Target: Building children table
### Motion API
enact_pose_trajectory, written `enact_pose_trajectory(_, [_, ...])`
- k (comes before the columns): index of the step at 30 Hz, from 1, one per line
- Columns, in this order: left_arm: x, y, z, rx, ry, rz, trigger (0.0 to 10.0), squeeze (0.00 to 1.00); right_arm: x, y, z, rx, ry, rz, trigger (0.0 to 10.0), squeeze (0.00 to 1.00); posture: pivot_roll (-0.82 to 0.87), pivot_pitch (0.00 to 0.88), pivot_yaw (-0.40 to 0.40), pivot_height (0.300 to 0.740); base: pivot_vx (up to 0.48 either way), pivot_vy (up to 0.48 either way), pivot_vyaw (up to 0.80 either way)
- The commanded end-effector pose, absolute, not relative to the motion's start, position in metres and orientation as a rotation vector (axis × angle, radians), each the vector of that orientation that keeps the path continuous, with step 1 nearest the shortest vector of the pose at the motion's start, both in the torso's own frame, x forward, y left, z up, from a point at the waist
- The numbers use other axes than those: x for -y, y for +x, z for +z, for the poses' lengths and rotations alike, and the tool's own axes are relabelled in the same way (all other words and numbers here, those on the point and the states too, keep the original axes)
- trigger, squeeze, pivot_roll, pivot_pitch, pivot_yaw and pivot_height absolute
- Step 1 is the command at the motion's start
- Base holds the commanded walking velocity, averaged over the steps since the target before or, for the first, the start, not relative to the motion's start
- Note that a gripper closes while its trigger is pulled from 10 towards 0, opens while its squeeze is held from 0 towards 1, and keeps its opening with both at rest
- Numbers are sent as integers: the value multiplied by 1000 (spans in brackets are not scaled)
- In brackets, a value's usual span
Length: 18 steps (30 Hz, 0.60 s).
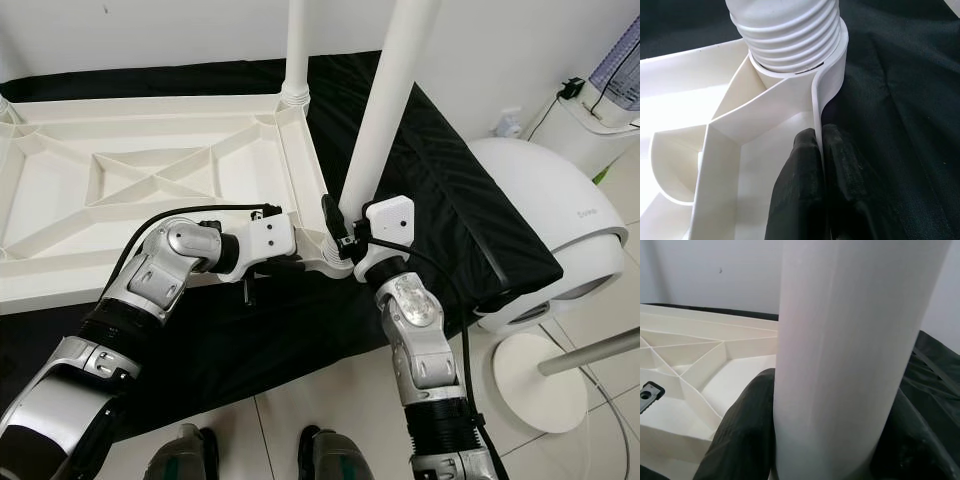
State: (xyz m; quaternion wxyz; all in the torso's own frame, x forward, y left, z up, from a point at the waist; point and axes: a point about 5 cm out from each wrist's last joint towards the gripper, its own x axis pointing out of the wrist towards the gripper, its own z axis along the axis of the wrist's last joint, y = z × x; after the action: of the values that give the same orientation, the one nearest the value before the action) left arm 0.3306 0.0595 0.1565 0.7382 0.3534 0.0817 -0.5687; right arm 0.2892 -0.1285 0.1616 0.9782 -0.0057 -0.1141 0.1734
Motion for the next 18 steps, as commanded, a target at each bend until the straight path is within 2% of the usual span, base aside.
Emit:
enact_pose_trajectory(1, [-75, 343, 148, -165, 821, -974, 10000, 0, 139, 284, 122, 41, -30, 287, 10000, 0, -7, 141, -50, 740, 0, 0, 0])
enact_pose_trajectory(18, [-76, 342, 148, -168, 823, -974, 10000, 0, 129, 282, 127, 72, 5, 185, 10000, 0, 2, 152, -54, 740, 0, 0, 0])
